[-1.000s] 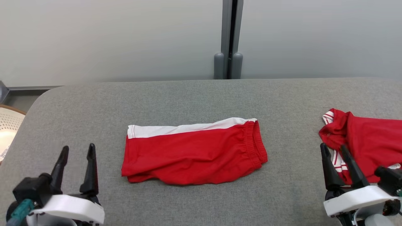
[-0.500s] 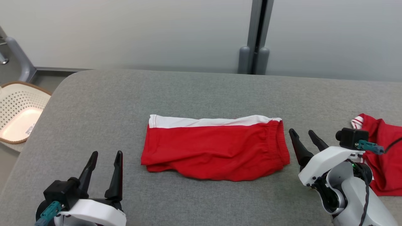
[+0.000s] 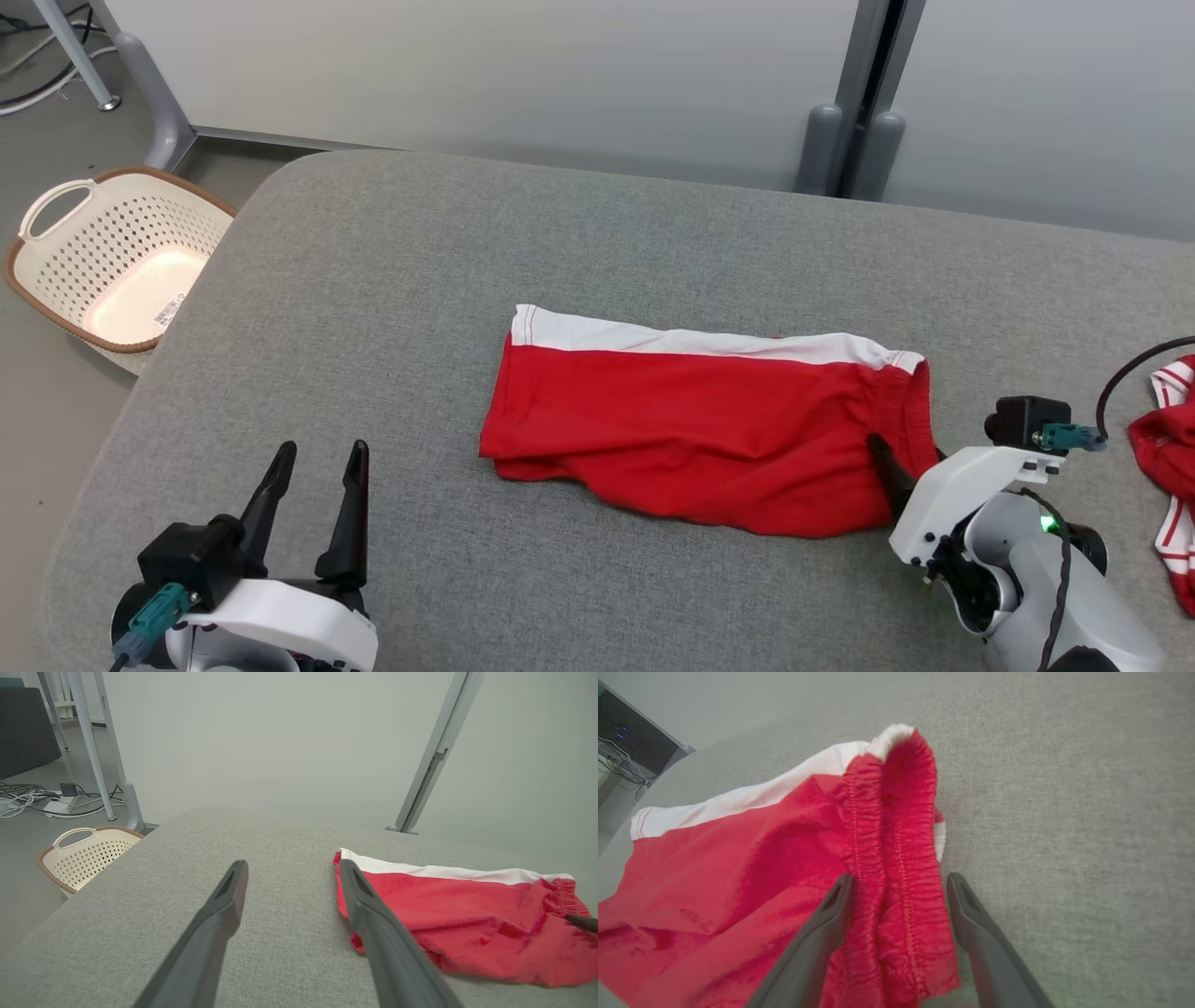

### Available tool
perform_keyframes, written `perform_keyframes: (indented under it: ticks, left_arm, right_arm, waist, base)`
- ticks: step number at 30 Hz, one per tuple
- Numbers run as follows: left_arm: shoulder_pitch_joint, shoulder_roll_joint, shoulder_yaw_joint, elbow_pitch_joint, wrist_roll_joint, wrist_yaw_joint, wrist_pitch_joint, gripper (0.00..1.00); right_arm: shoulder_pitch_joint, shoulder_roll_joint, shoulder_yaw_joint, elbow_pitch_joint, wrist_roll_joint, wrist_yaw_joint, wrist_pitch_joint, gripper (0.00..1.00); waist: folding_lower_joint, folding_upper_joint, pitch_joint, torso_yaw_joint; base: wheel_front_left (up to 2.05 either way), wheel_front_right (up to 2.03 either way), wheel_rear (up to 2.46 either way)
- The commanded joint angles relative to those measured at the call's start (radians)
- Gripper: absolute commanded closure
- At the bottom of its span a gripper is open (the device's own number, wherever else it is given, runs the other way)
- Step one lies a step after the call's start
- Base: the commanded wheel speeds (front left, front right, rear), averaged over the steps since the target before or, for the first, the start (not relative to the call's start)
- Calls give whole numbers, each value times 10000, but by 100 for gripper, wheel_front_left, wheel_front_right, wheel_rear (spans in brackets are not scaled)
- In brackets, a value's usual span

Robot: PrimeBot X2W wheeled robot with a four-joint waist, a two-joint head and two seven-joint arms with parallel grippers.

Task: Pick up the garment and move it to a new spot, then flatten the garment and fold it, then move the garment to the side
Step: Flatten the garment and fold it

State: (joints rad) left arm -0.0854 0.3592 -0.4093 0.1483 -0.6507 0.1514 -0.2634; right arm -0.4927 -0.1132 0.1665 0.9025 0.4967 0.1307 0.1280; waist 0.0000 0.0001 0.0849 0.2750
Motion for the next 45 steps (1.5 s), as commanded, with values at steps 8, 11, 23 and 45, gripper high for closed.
perform_keyframes:
  ticks: [8,11,23,45]
  left_arm:
    - [-236,-35,-3,90,120,-70,-11,0]
    - [-311,13,-23,91,143,-80,37,0]
    - [-456,102,-60,117,104,-24,101,0]
    - [67,81,1,23,-23,74,33,0]
  right_arm:
    - [-192,-39,-564,1059,217,-14,343,0]
    - [-272,-67,-882,1564,242,-35,434,0]
    - [-582,581,-646,1510,1587,-8,1134,100]
    - [123,-1274,-125,-1943,3661,0,2555,100]
  waist:
    - [0,-1,167,43]
    - [0,-1,208,68]
    - [0,-1,241,231]
    - [0,-1,-469,-1333]
  base:
    - [0,0,0]
    - [0,0,0]
    - [0,0,0]
    - [0,0,0]
